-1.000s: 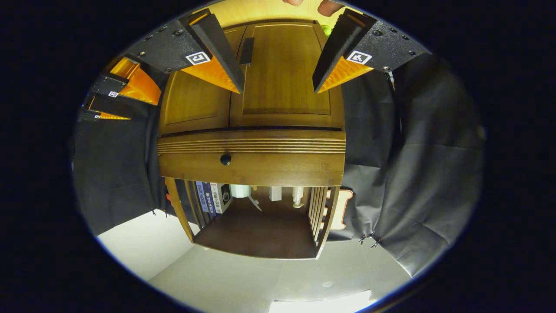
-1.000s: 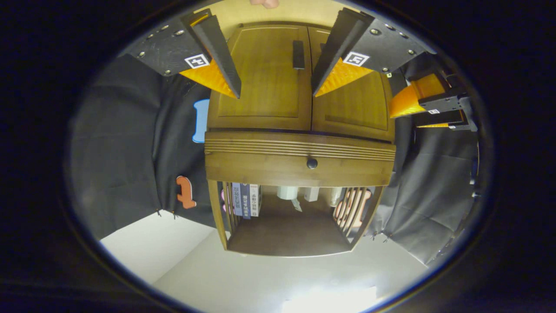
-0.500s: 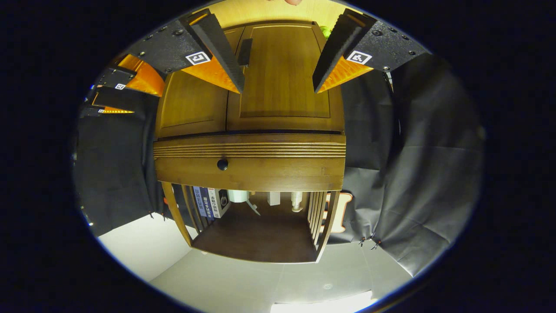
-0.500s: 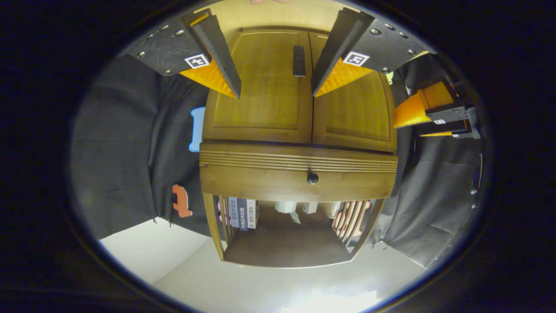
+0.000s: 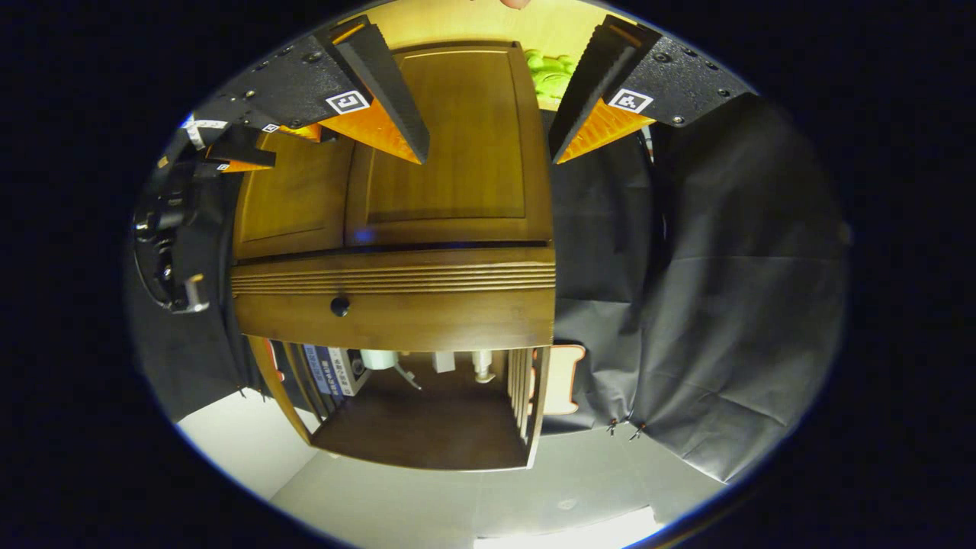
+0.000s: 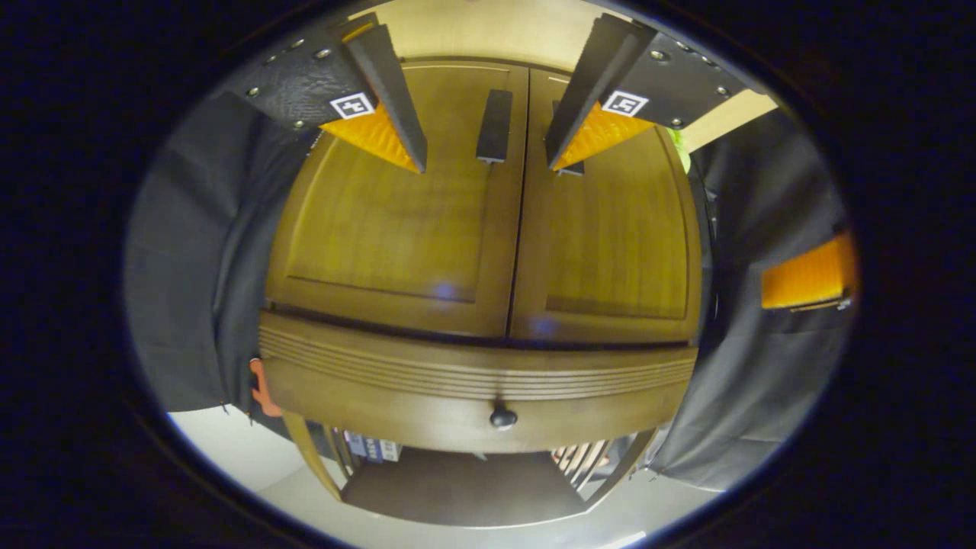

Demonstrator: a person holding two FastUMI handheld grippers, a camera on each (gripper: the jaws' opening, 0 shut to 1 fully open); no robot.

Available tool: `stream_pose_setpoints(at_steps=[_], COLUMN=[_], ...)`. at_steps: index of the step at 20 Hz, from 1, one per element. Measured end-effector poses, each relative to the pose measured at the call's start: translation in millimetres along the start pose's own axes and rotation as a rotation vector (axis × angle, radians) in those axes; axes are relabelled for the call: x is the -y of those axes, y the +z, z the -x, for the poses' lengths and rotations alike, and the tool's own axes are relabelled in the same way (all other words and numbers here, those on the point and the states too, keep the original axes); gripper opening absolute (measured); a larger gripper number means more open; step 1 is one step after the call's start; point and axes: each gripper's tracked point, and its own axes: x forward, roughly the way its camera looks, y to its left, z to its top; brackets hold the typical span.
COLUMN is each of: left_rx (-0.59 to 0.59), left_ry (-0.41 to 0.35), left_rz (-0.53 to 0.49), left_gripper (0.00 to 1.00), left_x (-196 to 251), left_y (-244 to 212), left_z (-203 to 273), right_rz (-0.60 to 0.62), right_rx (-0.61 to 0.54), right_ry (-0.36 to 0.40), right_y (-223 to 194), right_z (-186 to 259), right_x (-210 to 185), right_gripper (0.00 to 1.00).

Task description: Open the right door of the double-door shoe cabinet with the right hand, and open the left door with the left hand.

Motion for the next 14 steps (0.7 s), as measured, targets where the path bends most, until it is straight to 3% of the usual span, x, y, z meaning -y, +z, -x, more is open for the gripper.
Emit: stream_pose_setpoints(at_steps=[1, 4, 5, 6, 8, 9, 10, 12, 14], left_rx=[-0.007, -0.023, -0.029, -0.034, -0.044, -0.048, -0.050, -0.056, -0.060], left_ry=[0.019, 0.069, 0.084, 0.096, 0.117, 0.125, 0.131, 0.141, 0.138], left_rz=[0.001, 0.003, 0.003, 0.004, 0.006, 0.007, 0.007, 0.009, 0.008], left_gripper=[0.98, 0.96, 0.96, 0.96, 0.96, 0.96, 0.96, 0.96, 0.96], left_x=[-8.3, -31.6, -39.0, -45.1, -54.7, -59.0, -62.3, -67.1, -67.5], left_y=[-3.0, -11.7, -13.3, -15.0, -20.3, -22.1, -23.2, -27.5, -28.7], left_z=[-0.1, 2.9, 4.1, 5.7, 7.5, 9.0, 10.6, 14.7, 16.0], right_rz=[0.008, -0.013, -0.037, -0.064, -0.096, -0.109, -0.121, -0.129, -0.156], right_rx=[-0.026, -0.095, -0.120, -0.143, -0.192, -0.202, -0.205, -0.220, -0.221], right_ry=[-0.006, -0.036, -0.035, -0.033, -0.045, -0.045, -0.046, -0.050, -0.076], right_y=[-8.5, -36.6, -45.7, -53.2, -65.7, -56.8, -51.5, -49.3, -36.6], right_z=[-12.1, -31.2, -39.1, -44.5, -50.9, -51.4, -51.1, -50.8, -46.3], right_x=[-1.2, -1.0, -2.6, -1.9, 7.3, 13.2, 19.0, 23.2, 34.5], right_gripper=[0.89, 0.87, 0.75, 0.71, 0.72, 0.60, 0.54, 0.52, 0.33])
